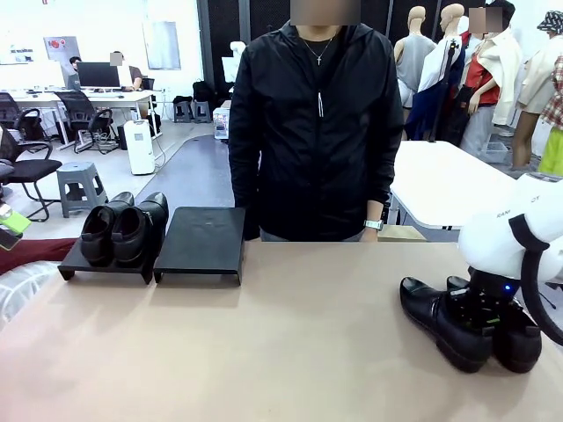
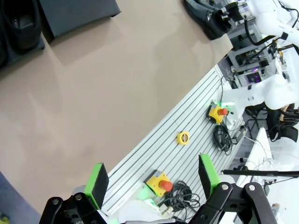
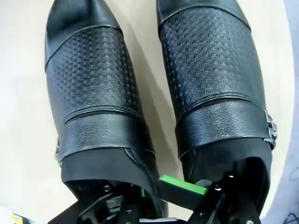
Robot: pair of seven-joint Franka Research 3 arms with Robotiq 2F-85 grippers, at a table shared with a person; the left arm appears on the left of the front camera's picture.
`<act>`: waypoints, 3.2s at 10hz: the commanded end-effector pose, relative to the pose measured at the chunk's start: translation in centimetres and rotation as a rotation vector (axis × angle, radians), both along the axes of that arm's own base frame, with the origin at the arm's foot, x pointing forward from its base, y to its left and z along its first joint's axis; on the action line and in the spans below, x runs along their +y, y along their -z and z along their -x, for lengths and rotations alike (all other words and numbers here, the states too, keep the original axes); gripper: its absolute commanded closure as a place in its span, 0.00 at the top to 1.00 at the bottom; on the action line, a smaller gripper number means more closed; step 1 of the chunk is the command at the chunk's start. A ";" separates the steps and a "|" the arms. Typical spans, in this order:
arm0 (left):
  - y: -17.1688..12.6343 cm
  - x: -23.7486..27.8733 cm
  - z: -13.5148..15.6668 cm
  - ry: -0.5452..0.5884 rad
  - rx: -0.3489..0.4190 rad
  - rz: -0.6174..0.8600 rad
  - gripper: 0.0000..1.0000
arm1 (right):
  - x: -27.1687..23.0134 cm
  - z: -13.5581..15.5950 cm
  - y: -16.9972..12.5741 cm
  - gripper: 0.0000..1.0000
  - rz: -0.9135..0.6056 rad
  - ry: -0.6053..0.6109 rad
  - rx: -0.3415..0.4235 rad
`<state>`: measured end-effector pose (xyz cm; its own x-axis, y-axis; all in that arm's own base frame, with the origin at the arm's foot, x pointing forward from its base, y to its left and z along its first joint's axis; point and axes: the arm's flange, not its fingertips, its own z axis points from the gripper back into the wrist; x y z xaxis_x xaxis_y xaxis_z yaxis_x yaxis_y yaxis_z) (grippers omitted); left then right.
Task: Organize the shoes by placing them on the stand.
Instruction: Pick up one Shoe and place it in the middle of the table.
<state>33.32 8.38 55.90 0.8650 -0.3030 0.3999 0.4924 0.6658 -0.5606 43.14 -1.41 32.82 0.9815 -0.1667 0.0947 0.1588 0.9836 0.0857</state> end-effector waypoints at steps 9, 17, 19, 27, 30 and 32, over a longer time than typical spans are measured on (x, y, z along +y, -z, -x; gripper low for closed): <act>-0.3 0.0 0.0 -0.002 0.014 0.005 1.00 | 0.4 1.9 -8.3 0.00 -0.090 -0.044 -0.089; -0.3 0.0 0.0 -0.002 0.014 0.005 1.00 | 1.5 6.3 -17.4 0.00 -0.236 -0.174 -0.129; -0.3 0.0 0.0 -0.002 0.014 0.005 1.00 | 1.6 5.8 -16.0 0.00 -0.262 -0.174 -0.101; -0.3 0.0 0.0 -0.002 0.014 0.005 1.00 | 32.7 7.1 -8.5 0.00 -0.403 -0.291 -0.356; -0.3 0.0 0.0 -0.002 0.014 0.005 1.00 | 40.1 7.7 -5.4 0.00 -0.391 -0.261 -0.398; -0.3 0.0 0.0 -0.002 0.014 0.005 1.00 | 41.8 7.6 -3.7 0.00 -0.397 -0.228 -0.350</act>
<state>33.36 8.36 55.98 0.8646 -0.3043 0.3999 0.4932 0.6658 -0.5598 34.75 38.27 35.14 0.9169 0.0036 0.3991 -0.2025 0.8658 0.4575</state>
